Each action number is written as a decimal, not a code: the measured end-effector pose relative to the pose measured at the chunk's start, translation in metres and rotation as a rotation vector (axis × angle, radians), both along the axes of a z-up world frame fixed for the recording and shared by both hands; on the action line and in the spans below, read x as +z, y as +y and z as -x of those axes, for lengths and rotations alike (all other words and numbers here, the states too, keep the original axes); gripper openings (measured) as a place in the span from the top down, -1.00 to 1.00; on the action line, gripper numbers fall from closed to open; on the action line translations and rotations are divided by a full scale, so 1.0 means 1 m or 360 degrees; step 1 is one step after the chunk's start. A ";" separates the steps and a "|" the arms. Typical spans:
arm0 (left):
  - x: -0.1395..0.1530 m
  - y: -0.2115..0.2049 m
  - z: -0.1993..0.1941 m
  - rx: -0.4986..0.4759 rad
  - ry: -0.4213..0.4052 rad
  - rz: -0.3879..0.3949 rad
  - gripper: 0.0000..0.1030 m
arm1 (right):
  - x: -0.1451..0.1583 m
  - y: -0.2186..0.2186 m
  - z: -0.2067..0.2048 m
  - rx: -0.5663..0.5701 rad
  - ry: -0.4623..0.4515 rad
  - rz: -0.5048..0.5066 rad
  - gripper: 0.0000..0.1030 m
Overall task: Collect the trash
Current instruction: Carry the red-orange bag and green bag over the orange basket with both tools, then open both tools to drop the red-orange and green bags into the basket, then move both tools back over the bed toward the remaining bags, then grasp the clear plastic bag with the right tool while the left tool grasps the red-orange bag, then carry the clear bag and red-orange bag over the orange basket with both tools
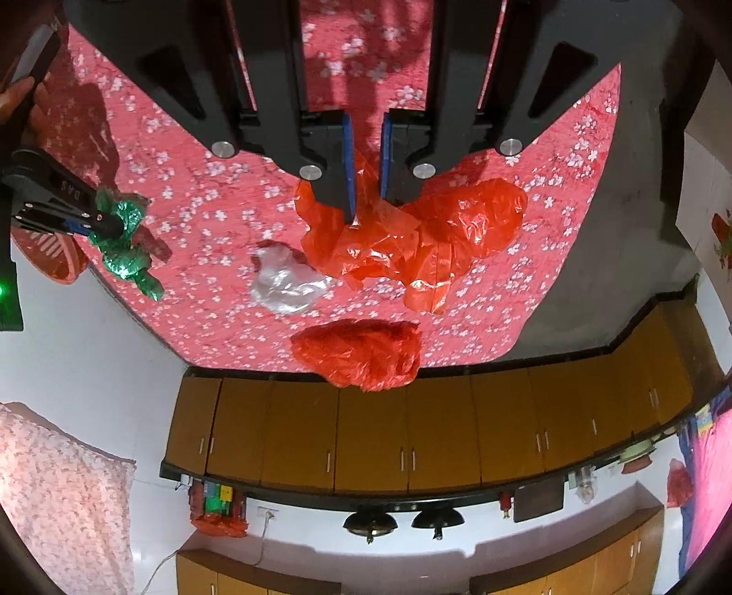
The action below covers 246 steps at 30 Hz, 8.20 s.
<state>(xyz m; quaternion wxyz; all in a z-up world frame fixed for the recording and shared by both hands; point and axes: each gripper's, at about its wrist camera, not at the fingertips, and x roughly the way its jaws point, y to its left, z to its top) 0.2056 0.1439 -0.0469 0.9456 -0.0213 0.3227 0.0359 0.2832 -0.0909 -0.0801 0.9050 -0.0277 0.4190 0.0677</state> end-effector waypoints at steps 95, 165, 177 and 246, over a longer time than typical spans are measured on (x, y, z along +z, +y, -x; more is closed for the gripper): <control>-0.001 -0.354 -0.027 -0.1018 0.0061 0.0128 0.64 | 0.028 -0.320 0.089 -0.0572 -0.0304 -0.0261 0.41; -0.009 0.104 -0.023 0.0396 -0.0131 -0.0064 -0.61 | -0.013 0.153 -0.074 0.0480 0.0008 -0.0137 0.27; -0.009 0.060 -0.079 0.0252 -0.0106 -0.0026 -0.82 | -0.006 0.075 -0.061 0.0272 -0.0056 -0.0088 0.29; 0.045 -0.089 0.024 -0.0059 -0.0065 -0.0127 0.48 | 0.073 -0.079 0.111 -0.0092 -0.0279 -0.0207 0.29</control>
